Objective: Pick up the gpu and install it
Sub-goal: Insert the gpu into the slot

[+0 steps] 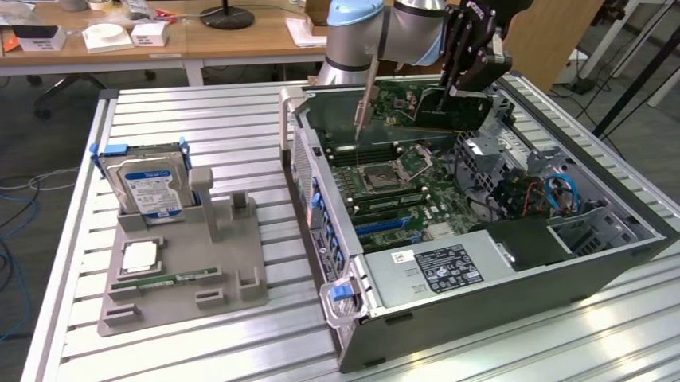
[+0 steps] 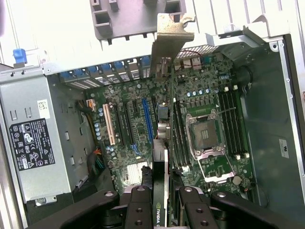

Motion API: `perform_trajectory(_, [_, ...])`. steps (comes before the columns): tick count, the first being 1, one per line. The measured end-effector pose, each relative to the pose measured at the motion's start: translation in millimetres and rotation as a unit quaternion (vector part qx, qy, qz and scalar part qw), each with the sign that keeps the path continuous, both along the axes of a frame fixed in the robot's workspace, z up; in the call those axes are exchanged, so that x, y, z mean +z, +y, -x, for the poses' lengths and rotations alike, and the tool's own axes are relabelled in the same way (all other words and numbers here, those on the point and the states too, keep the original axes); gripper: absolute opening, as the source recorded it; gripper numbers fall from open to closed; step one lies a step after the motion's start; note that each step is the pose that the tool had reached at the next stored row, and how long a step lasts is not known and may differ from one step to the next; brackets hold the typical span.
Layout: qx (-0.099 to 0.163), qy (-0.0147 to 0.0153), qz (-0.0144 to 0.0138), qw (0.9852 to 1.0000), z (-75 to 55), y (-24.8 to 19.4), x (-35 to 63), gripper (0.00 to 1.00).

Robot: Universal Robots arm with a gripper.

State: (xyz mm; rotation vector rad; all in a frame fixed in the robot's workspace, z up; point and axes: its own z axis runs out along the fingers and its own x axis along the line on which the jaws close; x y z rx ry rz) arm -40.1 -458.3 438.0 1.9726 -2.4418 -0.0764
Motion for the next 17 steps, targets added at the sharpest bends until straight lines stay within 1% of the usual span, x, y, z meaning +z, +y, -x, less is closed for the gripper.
perform_trajectory(5, [0.000, 0.0000, 0.0000, 1.0000, 0.0, 0.0, 0.0, 0.26])
perform_trajectory(8, [0.008, -0.0002, -0.0001, 1.0000, 0.0, 0.0, -0.7, 0.26])
perform_trajectory(10, [0.016, -0.0009, 0.0001, 0.9999, -0.1, 0.1, -1.6, 0.26])
perform_trajectory(14, [0.031, -0.0036, 0.0000, 0.9995, -0.2, 0.3, -5.0, 0.26])
perform_trajectory(17, [0.039, -0.0044, -0.0004, 0.9992, -1.1, 0.5, -6.9, 0.26])
